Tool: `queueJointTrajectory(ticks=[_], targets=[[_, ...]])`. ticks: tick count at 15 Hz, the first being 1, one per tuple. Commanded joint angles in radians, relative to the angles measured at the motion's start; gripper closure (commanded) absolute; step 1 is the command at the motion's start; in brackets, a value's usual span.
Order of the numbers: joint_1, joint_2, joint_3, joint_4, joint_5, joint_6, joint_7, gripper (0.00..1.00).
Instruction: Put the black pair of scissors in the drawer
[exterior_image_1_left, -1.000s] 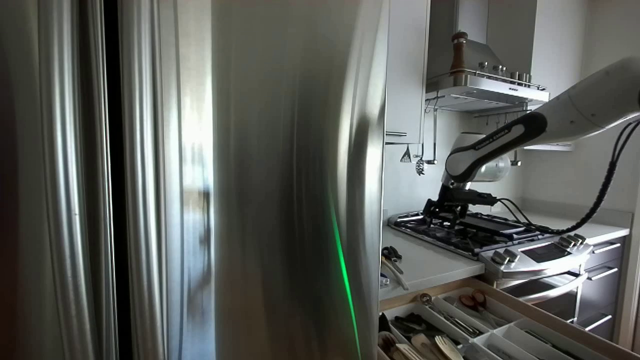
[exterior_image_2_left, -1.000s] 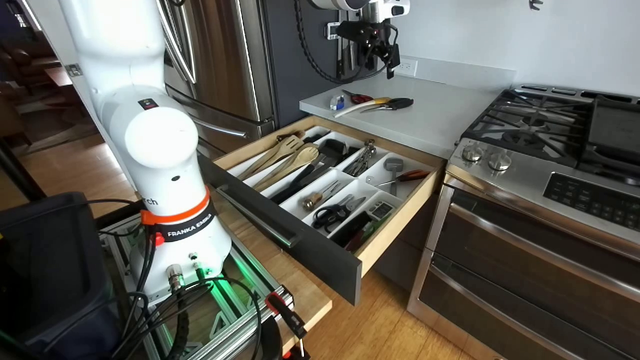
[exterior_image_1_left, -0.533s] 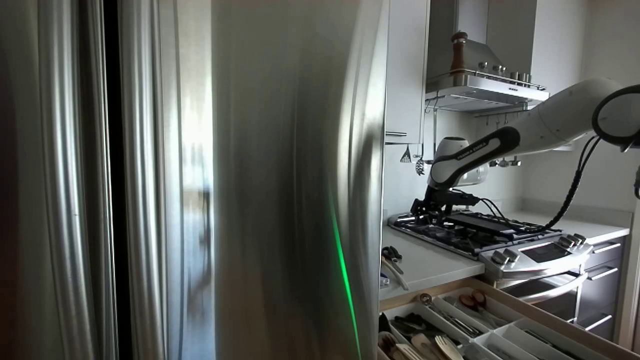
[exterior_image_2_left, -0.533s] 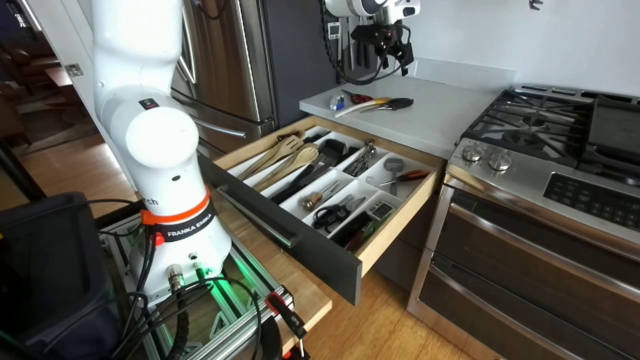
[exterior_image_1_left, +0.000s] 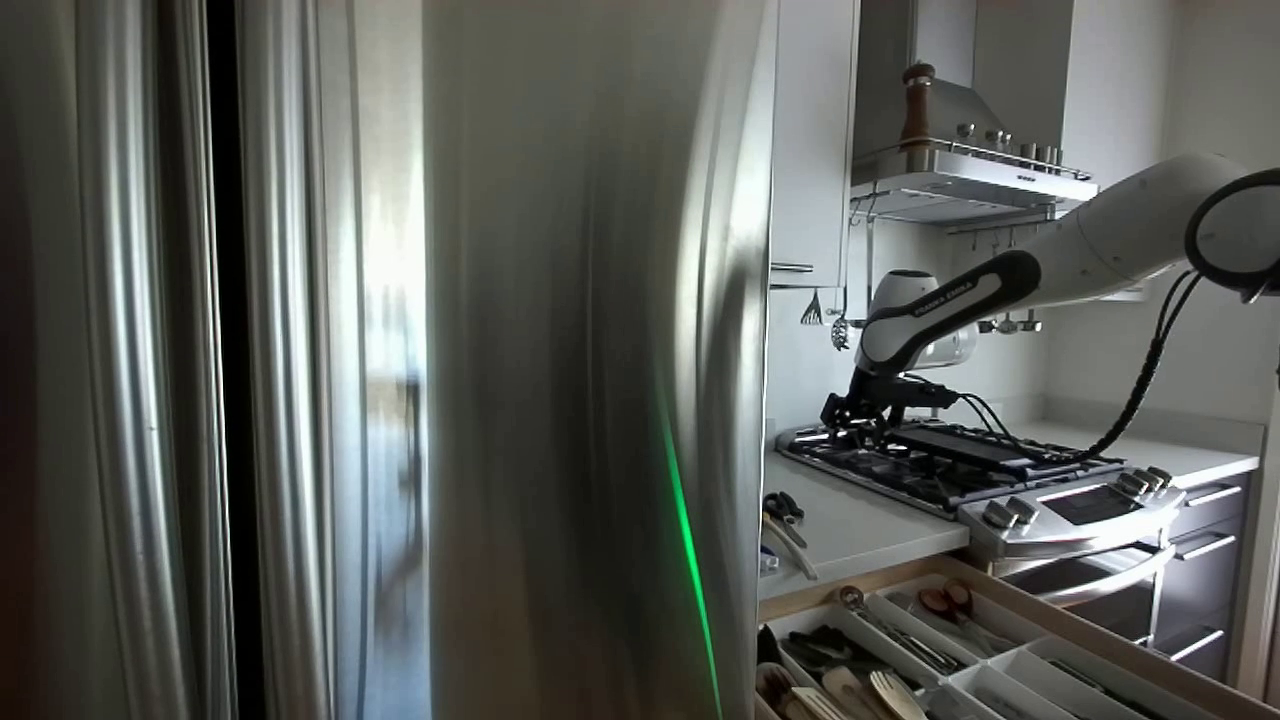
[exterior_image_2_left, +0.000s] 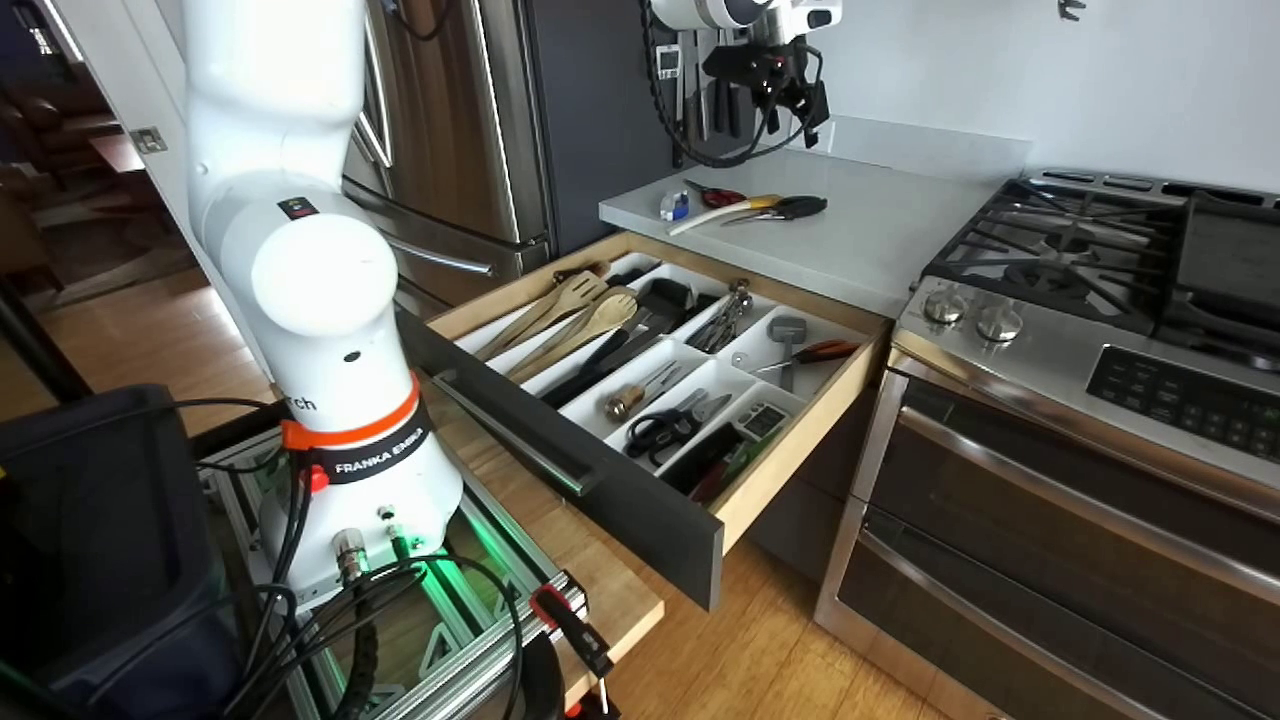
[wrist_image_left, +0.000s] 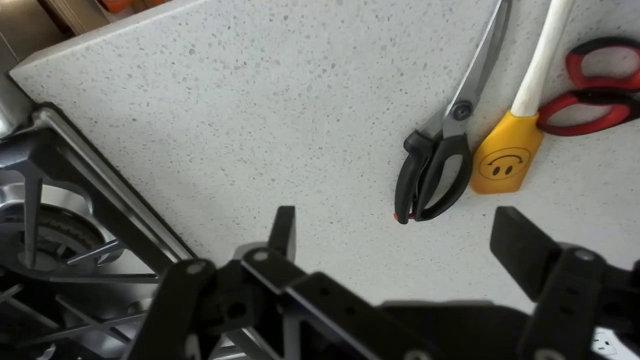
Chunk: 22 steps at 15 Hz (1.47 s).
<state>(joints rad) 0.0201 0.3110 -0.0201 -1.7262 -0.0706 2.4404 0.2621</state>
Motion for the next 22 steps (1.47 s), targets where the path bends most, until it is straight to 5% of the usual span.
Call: queueJointTrajectory(ticks=[1, 22], targets=[[0.025, 0.099, -0.026, 0.103, -0.008, -0.032, 0.081, 0.00], [0.096, 0.596, -0.068, 0.671, 0.004, -0.181, 0.138, 0.00]])
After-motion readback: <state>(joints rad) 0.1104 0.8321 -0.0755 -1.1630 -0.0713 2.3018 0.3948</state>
